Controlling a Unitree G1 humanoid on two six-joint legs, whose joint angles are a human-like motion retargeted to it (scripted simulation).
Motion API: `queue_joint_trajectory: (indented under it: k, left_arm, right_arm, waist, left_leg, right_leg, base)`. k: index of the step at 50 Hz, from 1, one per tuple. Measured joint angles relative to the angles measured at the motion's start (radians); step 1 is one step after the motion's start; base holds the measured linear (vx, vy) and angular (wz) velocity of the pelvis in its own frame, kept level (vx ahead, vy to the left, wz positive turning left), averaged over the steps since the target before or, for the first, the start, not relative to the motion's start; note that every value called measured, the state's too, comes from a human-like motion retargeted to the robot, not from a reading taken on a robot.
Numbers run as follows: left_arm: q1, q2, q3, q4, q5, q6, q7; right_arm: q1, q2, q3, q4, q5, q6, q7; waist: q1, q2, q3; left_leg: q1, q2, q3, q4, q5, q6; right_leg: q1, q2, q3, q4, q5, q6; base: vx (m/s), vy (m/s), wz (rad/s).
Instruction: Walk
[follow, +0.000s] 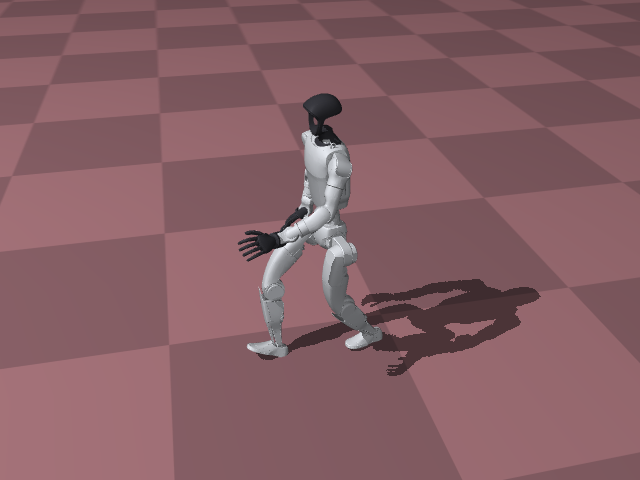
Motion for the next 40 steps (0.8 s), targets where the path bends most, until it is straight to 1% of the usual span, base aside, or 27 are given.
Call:
queue_joint_trajectory:
  k: [2,4,6,8,10,11,13,15,17,20,23,26,28,30,32,35,40]
  left_arm:
    - [0.018,0.001,-0.001,-0.008,0.019,0.003,-0.001]
    - [0.057,-0.012,-0.003,0.014,0.027,0.01,-0.006]
    - [0.108,-0.028,-0.007,0.062,0.032,0.022,-0.017]
    - [0.162,-0.045,-0.011,0.133,0.036,0.037,-0.031]
    - [0.21,-0.069,-0.012,0.233,0.044,0.051,-0.053]
    - [0.233,-0.082,-0.014,0.279,0.056,0.059,-0.068]
    - [0.28,-0.105,-0.023,0.362,0.083,0.079,-0.101]
    - [0.323,-0.123,-0.034,0.432,0.117,0.099,-0.135]
    - [0.367,-0.135,-0.041,0.482,0.148,0.114,-0.161]
    - [0.435,-0.149,-0.036,0.533,0.179,0.13,-0.187]
    - [0.495,-0.161,-0.021,0.567,0.195,0.141,-0.198]
    - [0.547,-0.169,-0.003,0.587,0.208,0.152,-0.203]
    - [0.579,-0.178,0.006,0.594,0.213,0.157,-0.209]
    - [0.604,-0.196,0.011,0.593,0.213,0.158,-0.217]
    - [0.615,-0.213,0.014,0.586,0.208,0.155,-0.22]
    - [0.61,-0.219,0.019,0.568,0.197,0.15,-0.227]
    - [0.587,-0.213,0.018,0.533,0.177,0.136,-0.234]
  right_arm:
    - [0.003,0.008,-0.008,0.003,0.009,-0.008,-0.002]
    - [0.006,0.016,-0.008,0.001,0.013,-0.016,-0.006]
    - [0.003,0.022,-0.002,-0.005,0.013,-0.029,-0.013]
    - [-0.01,0.024,0.011,-0.016,0.011,-0.043,-0.02]
    - [-0.033,0.017,0.03,-0.035,0.01,-0.059,-0.024]
    - [-0.047,0.01,0.037,-0.051,0.009,-0.066,-0.021]
    - [-0.074,-0.005,0.049,-0.087,0.004,-0.079,-0.012]
    - [-0.102,-0.022,0.054,-0.129,0.003,-0.089,-0.002]
    - [-0.125,-0.039,0.049,-0.172,0.006,-0.097,0.007]
    - [-0.15,-0.058,0.028,-0.23,0.015,-0.102,0.018]
    - [-0.164,-0.063,0.001,-0.269,0.024,-0.104,0.021]
    - [-0.174,-0.052,-0.02,-0.28,0.026,-0.103,0.024]
    - [-0.179,-0.039,-0.029,-0.272,0.025,-0.1,0.032]
    - [-0.182,-0.025,-0.036,-0.253,0.022,-0.095,0.044]
    - [-0.173,-0.009,-0.036,-0.23,0.017,-0.085,0.057]
    - [-0.177,0.012,-0.037,-0.178,0.004,-0.071,0.088]
    - [-0.163,0.033,-0.027,-0.114,-0.016,-0.057,0.132]
  waist:
    - [-0.006,-0.005,-0.017]
    - [-0.004,-0.004,-0.019]
    - [-0.007,0.004,-0.019]
    - [-0.009,0.032,-0.016]
    - [-0.013,0.091,-0.017]
    - [-0.008,0.114,-0.022]
    - [0.008,0.144,-0.03]
    - [0.031,0.158,-0.039]
    - [0.058,0.162,-0.043]
    - [0.1,0.164,-0.044]
    - [0.124,0.154,-0.043]
    - [0.13,0.139,-0.048]
    - [0.132,0.139,-0.047]
    - [0.132,0.146,-0.041]
    - [0.128,0.152,-0.039]
    - [0.115,0.142,-0.036]
    - [0.105,0.138,-0.031]
  left_leg:
    - [0.038,0.0,-0.014,-0.01,-0.003,0.001]
    - [0.053,0.019,-0.009,0.082,-0.029,-0.008]
    - [0.055,0.05,-0.007,0.21,-0.039,-0.02]
    - [0.03,0.107,-0.009,0.388,-0.022,-0.042]
    - [-0.045,0.206,-0.01,0.602,0.049,-0.077]
    - [-0.094,0.251,-0.005,0.69,0.093,-0.085]
    - [-0.192,0.323,0.008,0.832,0.145,-0.084]
    - [-0.289,0.372,0.021,0.915,0.132,-0.06]
    - [-0.371,0.393,0.035,0.932,0.077,-0.038]
    - [-0.459,0.394,0.05,0.858,-0.013,-0.015]
    - [-0.502,0.348,0.048,0.679,-0.056,-0.009]
    - [-0.506,0.281,0.024,0.489,-0.039,-0.017]
    - [-0.484,0.255,0.003,0.402,-0.02,-0.026]
    - [-0.451,0.248,-0.013,0.357,-0.005,-0.032]
    - [-0.436,0.253,-0.018,0.364,-0.015,-0.026]
    - [-0.368,0.229,-0.02,0.283,-0.009,-0.007]
    - [-0.301,0.214,-0.02,0.212,-0.003,-0.001]
  right_leg:
    - [0.006,0.003,0.014,-0.007,0.04,0.001]
    - [-0.014,0.003,0.026,0.113,0.059,-0.016]
    - [-0.017,0.009,0.024,0.235,0.056,-0.048]
    - [-0.005,0.035,-0.002,0.323,0.032,-0.093]
    - [0.025,0.095,-0.059,0.338,0.005,-0.144]
    - [0.038,0.122,-0.078,0.327,-0.003,-0.162]
    - [0.069,0.16,-0.104,0.3,-0.02,-0.188]
    - [0.111,0.183,-0.116,0.254,-0.03,-0.197]
    - [0.164,0.198,-0.12,0.199,-0.035,-0.193]
    - [0.254,0.218,-0.115,0.111,-0.033,-0.175]
    - [0.334,0.219,-0.099,0.037,-0.03,-0.152]
    - [0.396,0.214,-0.077,-0.02,-0.034,-0.133]
    - [0.443,0.224,-0.064,-0.06,-0.039,-0.127]
    - [0.492,0.24,-0.053,-0.098,-0.044,-0.127]
    - [0.506,0.245,-0.05,-0.086,-0.058,-0.127]
    - [0.576,0.239,-0.041,-0.165,-0.048,-0.125]
    - [0.633,0.229,-0.042,-0.211,-0.036,-0.117]
  base:
    - [0.65,-0.11,0.42]
    - [0.64,-0.12,0.29]
    - [0.64,-0.12,0.29]
    - [0.62,-0.13,0.25]
    - [0.55,-0.14,0.24]
    - [0.52,-0.14,0.17]
    - [0.5,-0.14,0.12]
    - [0.48,-0.13,0.11]
    - [0.46,-0.11,0.05]
    - [0.44,-0.09,-0.12]
    - [0.39,-0.05,-0.14]
    - [0.35,-0.02,-0.12]
    - [0.33,0.0,-0.14]
    - [0.28,0.02,-0.12]
    - [0.22,0.03,-0.02]
    - [0.22,0.03,0.1]
    - [0.13,0.03,0.05]
